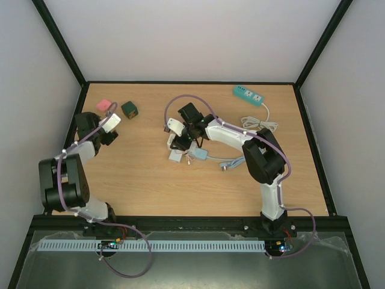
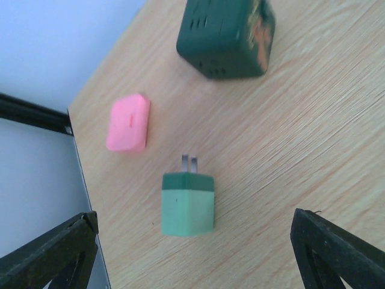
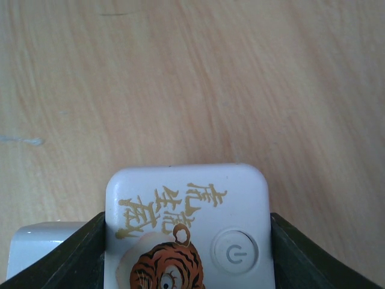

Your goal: Pull the plug off the socket

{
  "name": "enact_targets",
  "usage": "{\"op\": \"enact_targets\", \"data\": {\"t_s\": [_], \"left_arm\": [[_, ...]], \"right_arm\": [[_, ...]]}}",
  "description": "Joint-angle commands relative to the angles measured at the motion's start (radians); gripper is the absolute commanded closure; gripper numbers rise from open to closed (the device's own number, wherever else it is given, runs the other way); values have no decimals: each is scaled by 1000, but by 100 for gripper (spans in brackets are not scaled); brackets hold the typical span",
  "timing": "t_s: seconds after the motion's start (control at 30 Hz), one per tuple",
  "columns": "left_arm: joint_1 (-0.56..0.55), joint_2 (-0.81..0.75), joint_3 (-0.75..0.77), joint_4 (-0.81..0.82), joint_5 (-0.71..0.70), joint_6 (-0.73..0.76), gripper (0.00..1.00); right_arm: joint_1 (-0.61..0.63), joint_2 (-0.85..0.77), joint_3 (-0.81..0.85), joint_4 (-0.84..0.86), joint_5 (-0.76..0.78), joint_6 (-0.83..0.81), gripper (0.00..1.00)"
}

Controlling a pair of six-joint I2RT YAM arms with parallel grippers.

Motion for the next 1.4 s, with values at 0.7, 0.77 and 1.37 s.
{"op": "enact_targets", "data": {"t_s": [0.7,0.77,1.37], "left_arm": [[-587,-345,-104,-196,97,-581,9],[-619,-339,-122,-177,77,-590,8],[-838,-132,-94,20,-67,-742,5]], "right_arm": [[-105,100,19,74,250,110,82],[-111,103,22,78,252,121,84],[-148,123,24,70,236,140,85]]}}
